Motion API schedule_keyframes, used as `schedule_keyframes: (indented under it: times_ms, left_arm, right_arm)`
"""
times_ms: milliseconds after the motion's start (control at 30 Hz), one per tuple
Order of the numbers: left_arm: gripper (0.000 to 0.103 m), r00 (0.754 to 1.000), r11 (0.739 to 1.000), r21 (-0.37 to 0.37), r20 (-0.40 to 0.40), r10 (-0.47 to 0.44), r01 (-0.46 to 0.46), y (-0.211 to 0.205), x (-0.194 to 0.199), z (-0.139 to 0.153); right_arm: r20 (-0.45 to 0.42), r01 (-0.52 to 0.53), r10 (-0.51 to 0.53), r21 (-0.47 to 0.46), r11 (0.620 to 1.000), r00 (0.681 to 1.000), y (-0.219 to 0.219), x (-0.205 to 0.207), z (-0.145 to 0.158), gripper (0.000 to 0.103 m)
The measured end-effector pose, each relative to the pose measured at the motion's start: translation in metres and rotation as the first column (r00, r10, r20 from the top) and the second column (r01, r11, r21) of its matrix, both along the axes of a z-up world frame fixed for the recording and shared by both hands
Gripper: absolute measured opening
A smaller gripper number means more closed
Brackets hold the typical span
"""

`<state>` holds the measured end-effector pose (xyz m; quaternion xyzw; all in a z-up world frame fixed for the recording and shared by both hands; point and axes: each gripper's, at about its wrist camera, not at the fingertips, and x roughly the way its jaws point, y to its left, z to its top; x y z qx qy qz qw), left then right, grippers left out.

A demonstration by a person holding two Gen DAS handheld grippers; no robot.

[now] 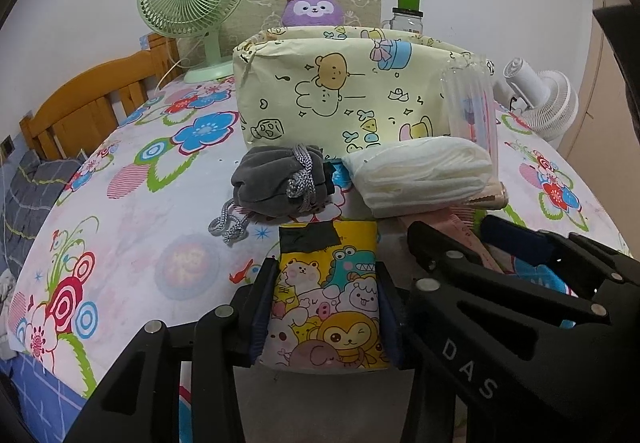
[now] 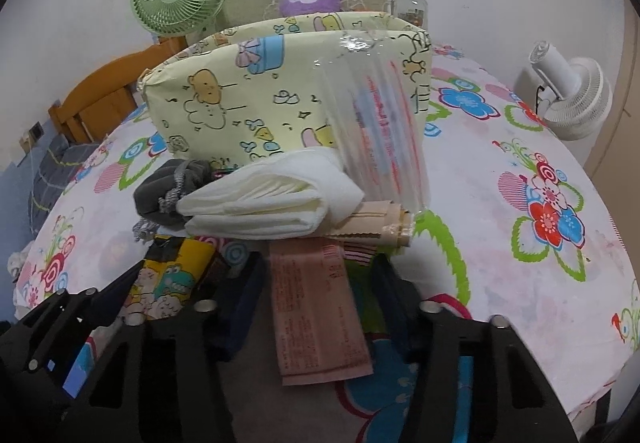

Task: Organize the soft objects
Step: 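Grasp pink paper slip with right gripper while left gripper holds cartoon pack, then lift pink slip with right gripper while left gripper carries cartoon pack toward basket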

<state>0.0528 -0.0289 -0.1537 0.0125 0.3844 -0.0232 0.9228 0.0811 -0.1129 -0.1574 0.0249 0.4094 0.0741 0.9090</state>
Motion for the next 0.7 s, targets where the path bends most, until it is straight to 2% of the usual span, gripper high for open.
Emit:
schedule_keyframes:
  times_ms: [67,233,433,700]
  left_arm:
    - [0.047,1.0,1.0,0.002,0.001,0.0,0.0,0.0,0.0,0.0]
    - [0.046,1.0,1.0,-0.009,-0.003,-0.007,0.007,-0.001,-0.001,0.001]
    - [0.044,1.0,0.999,-0.042,0.006,-0.014,0.014,0.002,-0.006,0.009]
    - [0.044,0.998,0.998,-0.057,0.056,-0.017,0.02,0.002,-0.011,0.028]
  right_arm:
    - [-0.001,-0.011,0.011,0.009,1.0,1.0,0.002,0.0,0.0,0.043]
    - [-0.004,-0.007,0.007,0.014,1.0,1.0,0.003,-0.002,0.002,0.04]
    - [0.022,-0.012,0.012,-0.003,1.0,1.0,0.005,-0.008,0.013,0.04]
    - [0.078,0.001,-0.002,0.008,1.0,0.997,0.003,-0.015,0.035,0.04]
